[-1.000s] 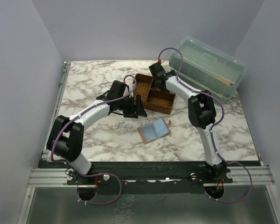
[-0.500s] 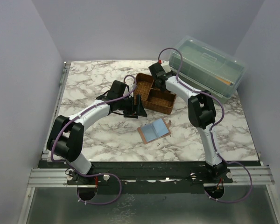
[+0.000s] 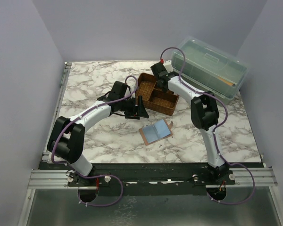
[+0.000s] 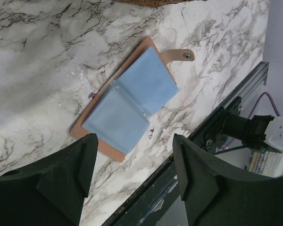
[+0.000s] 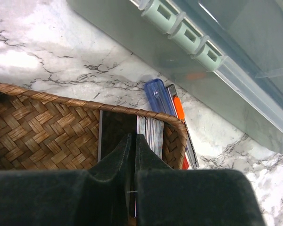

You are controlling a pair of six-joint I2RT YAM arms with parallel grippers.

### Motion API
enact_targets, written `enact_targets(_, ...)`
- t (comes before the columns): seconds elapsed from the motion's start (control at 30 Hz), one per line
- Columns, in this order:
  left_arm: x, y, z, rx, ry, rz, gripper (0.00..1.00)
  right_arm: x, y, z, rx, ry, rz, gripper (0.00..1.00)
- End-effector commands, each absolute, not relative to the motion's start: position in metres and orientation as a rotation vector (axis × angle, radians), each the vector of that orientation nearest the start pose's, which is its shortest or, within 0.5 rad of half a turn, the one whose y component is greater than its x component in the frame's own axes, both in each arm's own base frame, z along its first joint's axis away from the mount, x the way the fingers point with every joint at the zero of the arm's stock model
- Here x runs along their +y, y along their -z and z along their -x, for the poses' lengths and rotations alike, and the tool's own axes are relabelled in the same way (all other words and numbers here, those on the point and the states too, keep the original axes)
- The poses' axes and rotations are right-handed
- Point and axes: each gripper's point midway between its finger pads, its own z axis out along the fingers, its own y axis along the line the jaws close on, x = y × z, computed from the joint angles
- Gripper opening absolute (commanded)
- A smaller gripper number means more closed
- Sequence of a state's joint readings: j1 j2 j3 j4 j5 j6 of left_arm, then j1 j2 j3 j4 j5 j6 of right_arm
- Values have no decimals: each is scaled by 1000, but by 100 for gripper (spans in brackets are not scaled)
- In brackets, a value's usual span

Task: Put the credit cards into the card holder
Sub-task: Pick up the credit card from the storage box.

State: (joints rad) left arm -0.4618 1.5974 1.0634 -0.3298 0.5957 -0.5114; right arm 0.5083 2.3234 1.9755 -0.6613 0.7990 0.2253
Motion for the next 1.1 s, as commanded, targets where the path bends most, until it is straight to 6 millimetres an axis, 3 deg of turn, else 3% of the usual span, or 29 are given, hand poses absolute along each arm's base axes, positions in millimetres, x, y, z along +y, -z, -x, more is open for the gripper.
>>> enact_targets(0.0,-273,-123,-284,2551,1171,-253,70,143,-119,-514,2243,641,-12,3)
enact_targets(0.47,-275,-122,-282,2559,1192,-253,70,152,-137,-517,2219,191,-167,0)
enact_targets(0.7,-275,-122,-282,2557,1192,-254,70,165,-177,-516,2109,-54,-161,0)
enact_targets(0.9,-276,-121,-282,2563,1199,-249,70,168,-195,-508,2066,-148,-136,0)
enact_targets(1.07,-277,-121,-280,2565,1219,-248,70,167,-197,-509,2063,-181,-115,0)
